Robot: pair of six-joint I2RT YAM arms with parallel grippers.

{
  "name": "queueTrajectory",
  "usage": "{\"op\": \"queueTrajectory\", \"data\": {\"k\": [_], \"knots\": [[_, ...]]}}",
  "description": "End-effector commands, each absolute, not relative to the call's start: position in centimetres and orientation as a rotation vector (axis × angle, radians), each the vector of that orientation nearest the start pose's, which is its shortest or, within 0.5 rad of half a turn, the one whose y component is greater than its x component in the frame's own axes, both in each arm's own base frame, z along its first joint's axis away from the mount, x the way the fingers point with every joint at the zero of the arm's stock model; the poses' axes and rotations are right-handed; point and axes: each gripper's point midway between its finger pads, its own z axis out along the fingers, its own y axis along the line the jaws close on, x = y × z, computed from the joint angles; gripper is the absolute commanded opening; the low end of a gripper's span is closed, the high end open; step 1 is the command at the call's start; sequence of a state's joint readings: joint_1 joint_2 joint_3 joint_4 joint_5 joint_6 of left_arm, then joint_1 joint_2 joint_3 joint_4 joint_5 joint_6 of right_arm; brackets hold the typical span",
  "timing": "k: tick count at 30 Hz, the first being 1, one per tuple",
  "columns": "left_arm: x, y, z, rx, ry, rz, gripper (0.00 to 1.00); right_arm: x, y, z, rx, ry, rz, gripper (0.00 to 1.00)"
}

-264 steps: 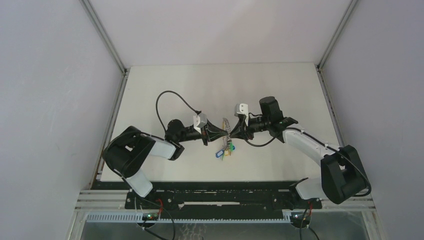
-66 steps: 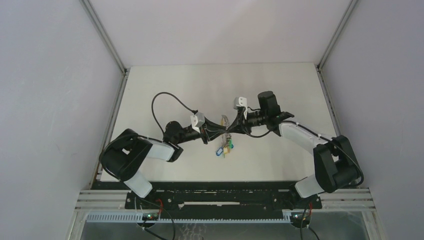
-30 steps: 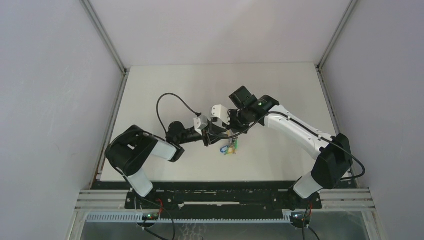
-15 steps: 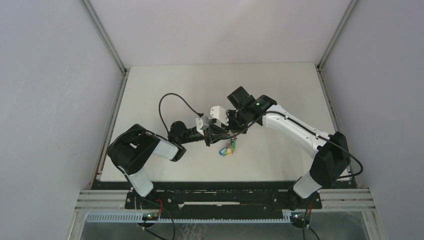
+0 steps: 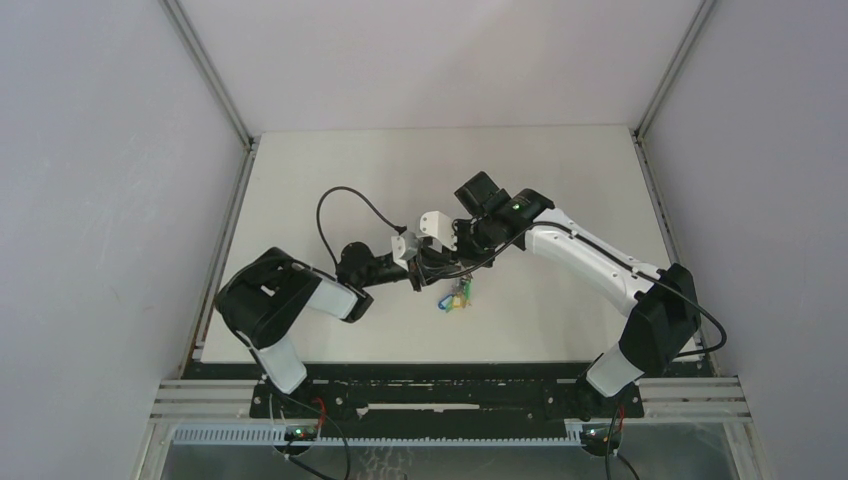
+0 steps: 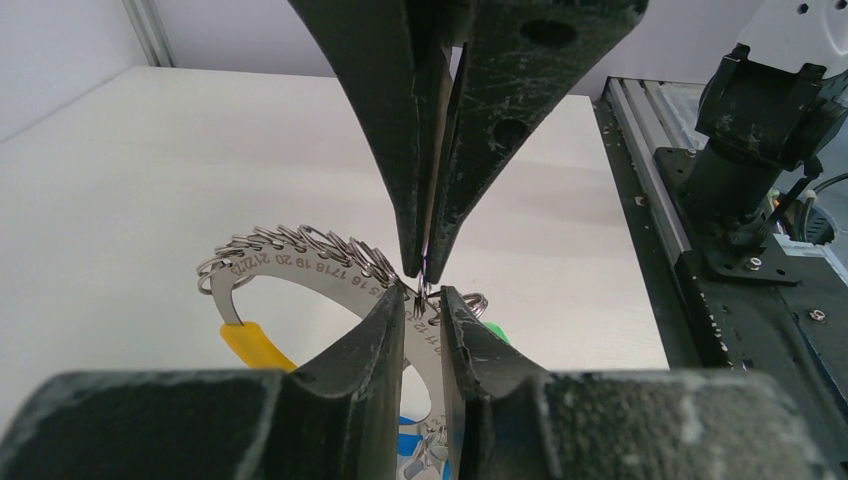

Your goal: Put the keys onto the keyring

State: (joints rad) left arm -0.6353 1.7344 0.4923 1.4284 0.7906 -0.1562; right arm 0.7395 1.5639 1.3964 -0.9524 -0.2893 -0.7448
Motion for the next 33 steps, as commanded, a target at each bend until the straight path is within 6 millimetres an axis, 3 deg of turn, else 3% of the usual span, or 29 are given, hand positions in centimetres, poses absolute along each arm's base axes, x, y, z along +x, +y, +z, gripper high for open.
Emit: {"op": "queueTrajectory", "data": {"k": [1,12,16,19,22,27,33], "knots": [[24.5,-34.9,17.5,1.020,1.093,-1.149,0.22,24.8,27.5,17.7,-1.867,1.767,0.443,0.00],[24.2,-35.4,17.1,1.047,1.091,-1.178,0.00,24.2,28.3,18.5,-1.860,1.706,0.520,0.00],[24.2,-35.1,17.4,1.035,1.085,-1.162,0.00,24.4,27.9,19.2,-1.797,1.693,0.554,0.02],[24.3,-34.9,17.4,1.022,1.092,-1.158,0.00,24.4,26.8,19.9,-1.695,1.680,0.630,0.20],[24.4,-34.8,17.7,1.006,1.093,-1.152,0.00,24.1,25.8,20.5,-1.604,1.620,0.702,0.29],[24.4,-34.4,18.3,0.984,1.089,-1.134,0.00,23.8,24.1,20.9,-1.443,1.476,0.794,0.28],[24.3,-34.3,19.1,0.974,1.075,-1.133,0.00,23.8,24.1,20.4,-1.347,1.332,0.894,0.24]]}}
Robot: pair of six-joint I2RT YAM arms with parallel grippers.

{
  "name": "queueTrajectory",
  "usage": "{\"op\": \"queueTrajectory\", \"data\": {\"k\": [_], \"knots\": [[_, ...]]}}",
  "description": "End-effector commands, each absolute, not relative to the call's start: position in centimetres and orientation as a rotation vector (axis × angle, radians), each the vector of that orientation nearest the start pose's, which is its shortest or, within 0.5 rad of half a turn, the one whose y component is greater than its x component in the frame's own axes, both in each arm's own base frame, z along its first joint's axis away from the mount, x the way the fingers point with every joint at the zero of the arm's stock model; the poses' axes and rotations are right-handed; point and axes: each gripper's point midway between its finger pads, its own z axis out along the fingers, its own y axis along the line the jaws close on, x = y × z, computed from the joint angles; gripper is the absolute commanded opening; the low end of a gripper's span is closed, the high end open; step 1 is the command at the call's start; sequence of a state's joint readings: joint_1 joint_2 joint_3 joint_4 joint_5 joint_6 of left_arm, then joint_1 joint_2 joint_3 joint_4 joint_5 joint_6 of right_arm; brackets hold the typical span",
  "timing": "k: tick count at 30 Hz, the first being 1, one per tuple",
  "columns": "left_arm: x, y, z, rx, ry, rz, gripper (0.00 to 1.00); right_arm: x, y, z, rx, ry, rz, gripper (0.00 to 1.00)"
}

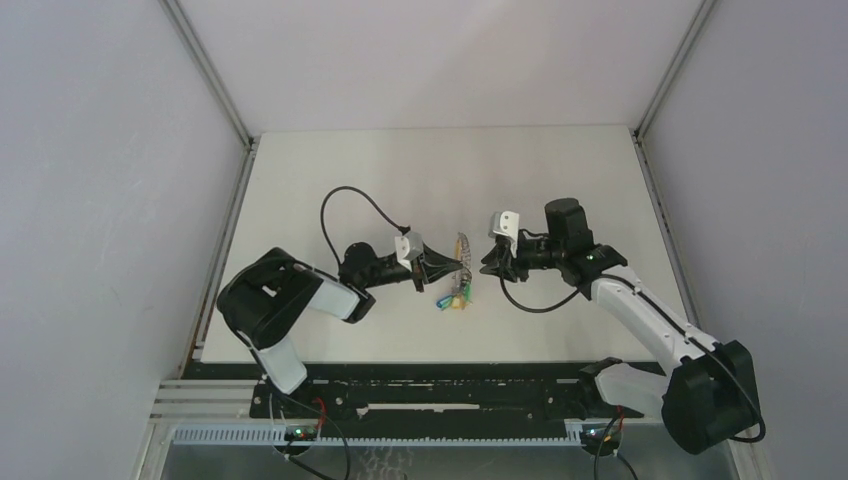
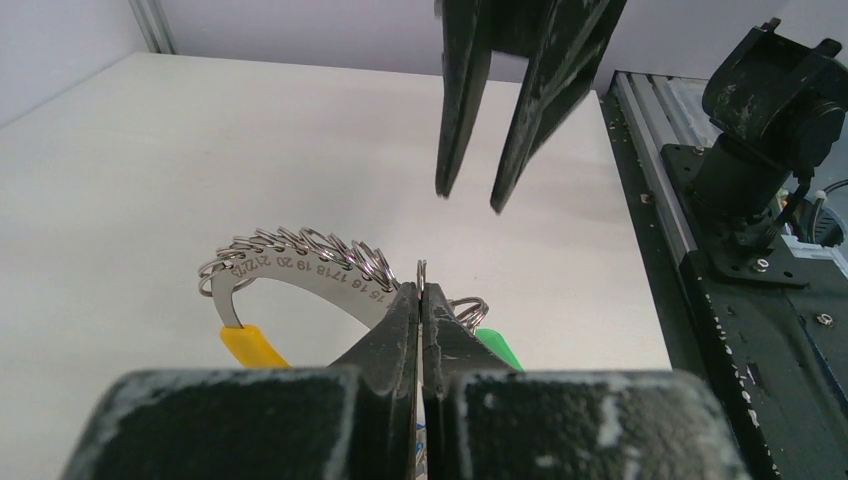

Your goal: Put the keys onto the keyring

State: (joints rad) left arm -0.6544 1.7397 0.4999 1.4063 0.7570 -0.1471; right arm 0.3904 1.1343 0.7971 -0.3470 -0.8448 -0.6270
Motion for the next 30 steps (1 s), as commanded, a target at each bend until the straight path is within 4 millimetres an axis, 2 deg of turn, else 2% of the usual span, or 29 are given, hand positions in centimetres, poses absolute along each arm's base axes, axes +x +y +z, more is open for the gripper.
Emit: {"op": "queueTrajectory", "data": {"k": [1,13,30], "knots": [[24.2,-34.3,19.2,0.975,1.072,-1.135,0.00,23.8,24.2,20.3,-1.347,1.326,0.905,0.24],[23.7,-34.2,19.8,0.983,1.055,-1.151,0.00,24.8,25.2,18.3,-1.354,1.338,0.974,0.24],[22.9,-34.3,20.5,0.999,1.025,-1.169,0.00,24.8,25.8,17.7,-1.375,1.319,1.041,0.19]]}}
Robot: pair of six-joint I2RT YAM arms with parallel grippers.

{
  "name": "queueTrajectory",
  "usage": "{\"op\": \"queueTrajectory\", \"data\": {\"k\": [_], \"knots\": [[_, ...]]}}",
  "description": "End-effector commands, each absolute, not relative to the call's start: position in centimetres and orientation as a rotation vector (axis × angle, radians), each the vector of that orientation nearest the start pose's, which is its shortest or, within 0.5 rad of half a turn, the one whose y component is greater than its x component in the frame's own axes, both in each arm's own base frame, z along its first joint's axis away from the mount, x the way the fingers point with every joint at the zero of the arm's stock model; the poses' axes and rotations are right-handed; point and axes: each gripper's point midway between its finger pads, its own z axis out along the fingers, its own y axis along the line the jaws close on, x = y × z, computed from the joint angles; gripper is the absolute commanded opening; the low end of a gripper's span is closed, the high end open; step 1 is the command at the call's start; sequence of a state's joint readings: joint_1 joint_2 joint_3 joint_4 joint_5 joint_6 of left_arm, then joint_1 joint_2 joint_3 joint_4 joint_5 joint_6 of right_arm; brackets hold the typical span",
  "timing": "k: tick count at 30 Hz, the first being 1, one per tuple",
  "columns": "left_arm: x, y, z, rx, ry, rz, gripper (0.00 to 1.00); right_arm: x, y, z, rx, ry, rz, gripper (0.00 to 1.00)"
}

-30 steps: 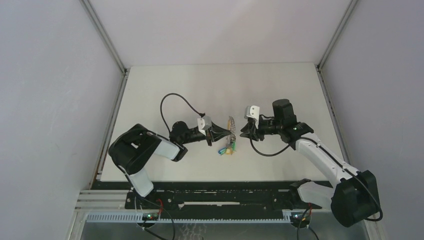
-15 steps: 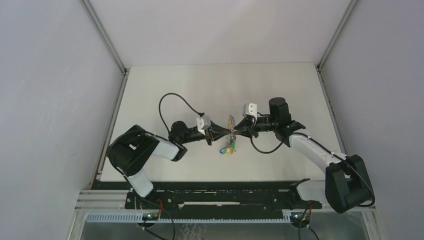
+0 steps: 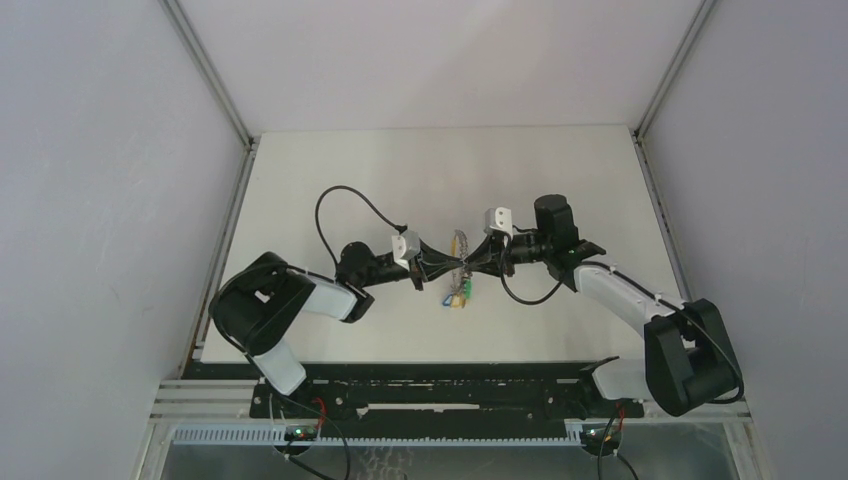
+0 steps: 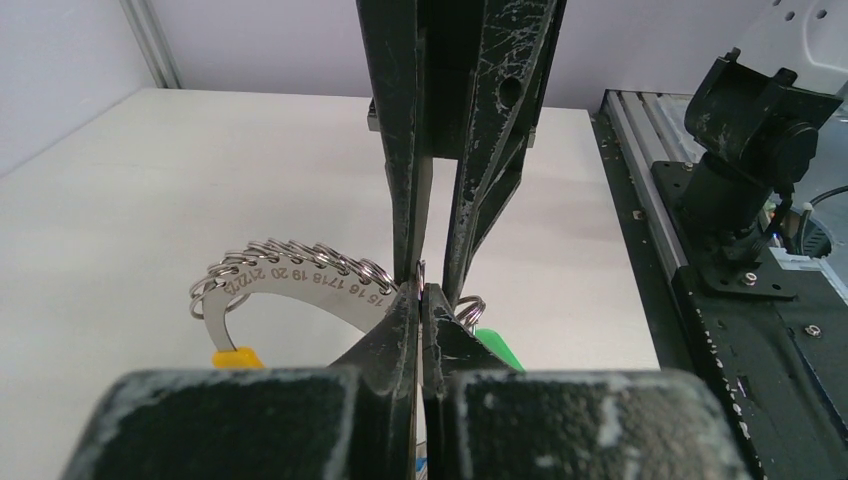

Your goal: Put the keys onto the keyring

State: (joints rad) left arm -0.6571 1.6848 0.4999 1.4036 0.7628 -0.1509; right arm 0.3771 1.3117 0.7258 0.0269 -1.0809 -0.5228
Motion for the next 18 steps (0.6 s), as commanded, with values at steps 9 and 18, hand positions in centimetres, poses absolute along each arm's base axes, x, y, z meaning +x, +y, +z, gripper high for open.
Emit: {"op": "queueTrajectory", "data": {"k": [9,18], "knots": [[22.9,-34.5,20.3,1.006,1.028,-1.174,0.00,24.7,25.7,18.1,-1.395,1.312,1.043,0.00],[23.5,-34.4,19.0,1.005,1.057,-1.145,0.26,25.0,24.9,18.3,-1.450,1.414,0.919,0.00]]}}
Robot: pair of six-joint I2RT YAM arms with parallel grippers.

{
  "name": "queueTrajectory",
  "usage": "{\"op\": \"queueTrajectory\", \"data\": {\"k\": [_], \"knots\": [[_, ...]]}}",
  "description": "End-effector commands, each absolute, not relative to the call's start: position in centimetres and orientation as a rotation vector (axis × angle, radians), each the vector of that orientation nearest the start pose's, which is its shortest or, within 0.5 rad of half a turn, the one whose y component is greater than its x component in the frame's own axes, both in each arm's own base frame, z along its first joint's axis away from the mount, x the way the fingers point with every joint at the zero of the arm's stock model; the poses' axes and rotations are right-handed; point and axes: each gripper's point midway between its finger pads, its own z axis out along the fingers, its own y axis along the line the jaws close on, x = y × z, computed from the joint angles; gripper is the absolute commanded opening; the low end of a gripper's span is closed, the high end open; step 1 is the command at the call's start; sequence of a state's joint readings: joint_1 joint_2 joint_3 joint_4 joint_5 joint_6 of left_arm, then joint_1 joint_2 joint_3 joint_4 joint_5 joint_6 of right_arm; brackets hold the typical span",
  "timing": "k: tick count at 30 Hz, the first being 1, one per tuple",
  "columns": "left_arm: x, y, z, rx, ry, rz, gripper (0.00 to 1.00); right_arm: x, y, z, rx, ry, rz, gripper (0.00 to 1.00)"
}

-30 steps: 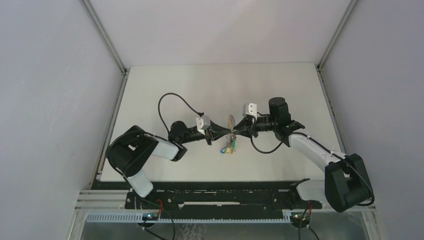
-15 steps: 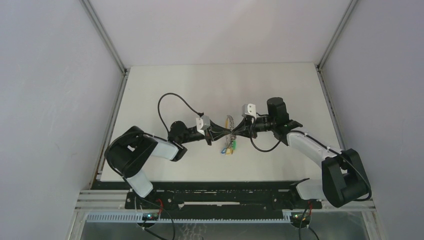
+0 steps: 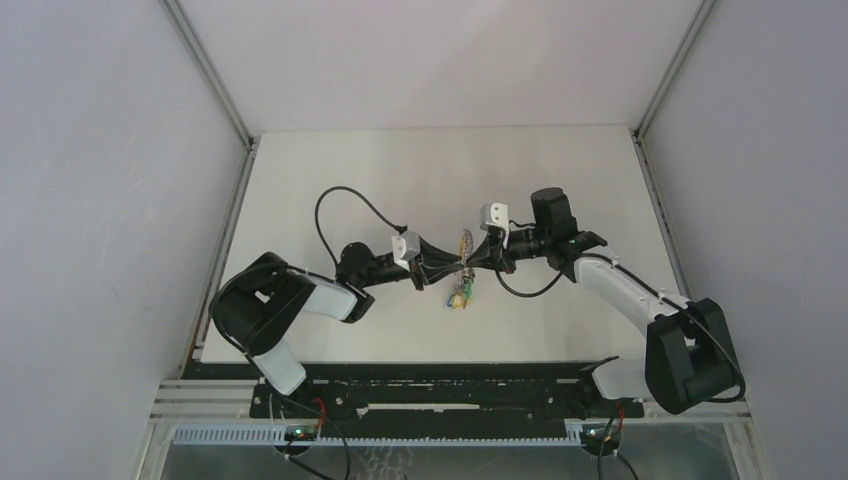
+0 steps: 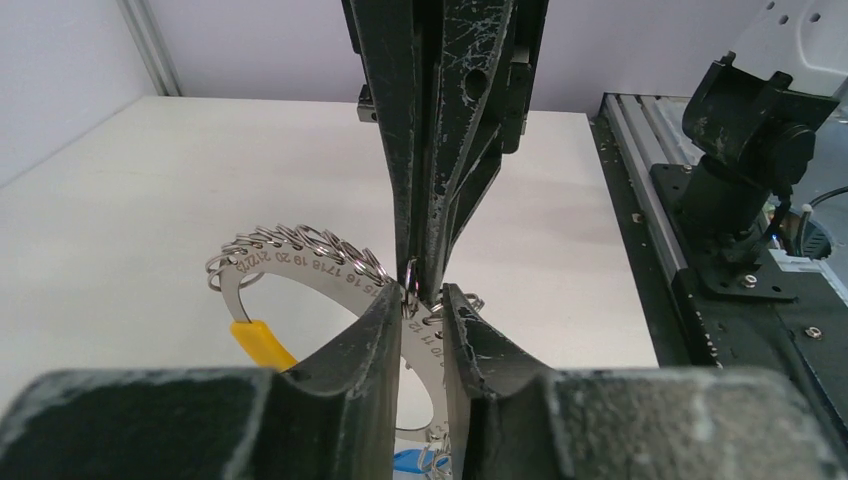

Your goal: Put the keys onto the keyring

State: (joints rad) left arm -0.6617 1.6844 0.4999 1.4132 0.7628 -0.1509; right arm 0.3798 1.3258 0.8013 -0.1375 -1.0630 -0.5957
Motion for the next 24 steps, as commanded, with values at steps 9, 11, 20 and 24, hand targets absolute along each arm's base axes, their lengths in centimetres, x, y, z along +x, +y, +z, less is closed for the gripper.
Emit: {"op": "queueTrajectory", "data": {"k": [9,11,20,24], "knots": [[23.7,-34.5,17.9,1.010,1.084,-1.144,0.33,25.0,24.8,17.9,-1.542,1.540,0.755,0.00],[23.8,-34.5,17.8,1.010,1.087,-1.144,0.31,25.0,24.9,18.0,-1.553,1.543,0.735,0.00],[23.6,-34.7,17.6,1.028,1.084,-1.160,0.18,24.9,25.1,18.2,-1.585,1.561,0.691,0.00],[23.4,-34.7,17.6,1.037,1.081,-1.171,0.18,24.9,25.2,18.3,-1.602,1.565,0.678,0.00]]}}
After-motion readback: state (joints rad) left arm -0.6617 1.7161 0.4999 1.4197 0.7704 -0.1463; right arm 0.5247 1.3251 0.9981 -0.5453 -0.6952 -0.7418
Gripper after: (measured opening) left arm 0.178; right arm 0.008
